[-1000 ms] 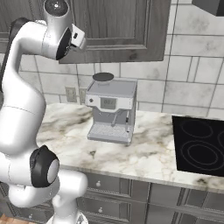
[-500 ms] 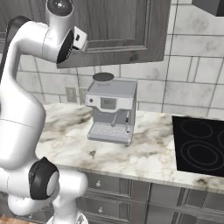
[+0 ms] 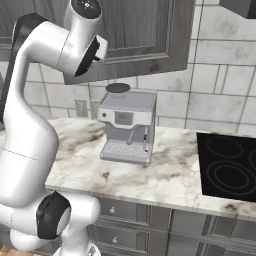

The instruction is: Open the cabinet, pick the kettle from the cabinet, and place it in the sink.

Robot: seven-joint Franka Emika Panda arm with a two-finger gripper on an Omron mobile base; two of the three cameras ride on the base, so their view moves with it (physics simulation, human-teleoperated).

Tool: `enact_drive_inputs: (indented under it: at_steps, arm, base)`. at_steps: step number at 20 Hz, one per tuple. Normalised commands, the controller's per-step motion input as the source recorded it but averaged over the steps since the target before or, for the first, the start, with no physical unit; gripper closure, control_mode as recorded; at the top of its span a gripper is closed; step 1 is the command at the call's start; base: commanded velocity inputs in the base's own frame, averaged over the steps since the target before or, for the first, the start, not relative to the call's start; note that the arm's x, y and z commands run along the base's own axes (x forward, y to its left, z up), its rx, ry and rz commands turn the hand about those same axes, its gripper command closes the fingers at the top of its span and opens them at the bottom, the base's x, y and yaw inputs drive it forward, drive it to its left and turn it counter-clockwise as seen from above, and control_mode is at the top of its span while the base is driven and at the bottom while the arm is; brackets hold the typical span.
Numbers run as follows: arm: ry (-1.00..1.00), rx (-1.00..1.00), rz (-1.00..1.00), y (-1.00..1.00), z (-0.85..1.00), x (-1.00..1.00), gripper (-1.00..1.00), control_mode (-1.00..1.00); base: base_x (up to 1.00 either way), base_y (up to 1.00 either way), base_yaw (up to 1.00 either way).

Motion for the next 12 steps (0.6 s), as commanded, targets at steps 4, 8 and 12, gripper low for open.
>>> enact_drive_inputs:
  at_steps: [4, 8, 12]
  arm:
    - [0.04, 0.05, 0.08, 0.00, -0.37, -0.60, 1.00, -1.00]
    - [0.04, 0.07, 0.10, 0.00, -0.37, -0.60, 1.00, -1.00]
    - [0.00, 0.05, 0.08, 0.01, -0.50, -0.64, 1.00, -1.00]
  base:
    - [0.00, 0.00, 0.00]
    - [0.00, 0.00, 0.00]
    - [0.00, 0.00, 0.00]
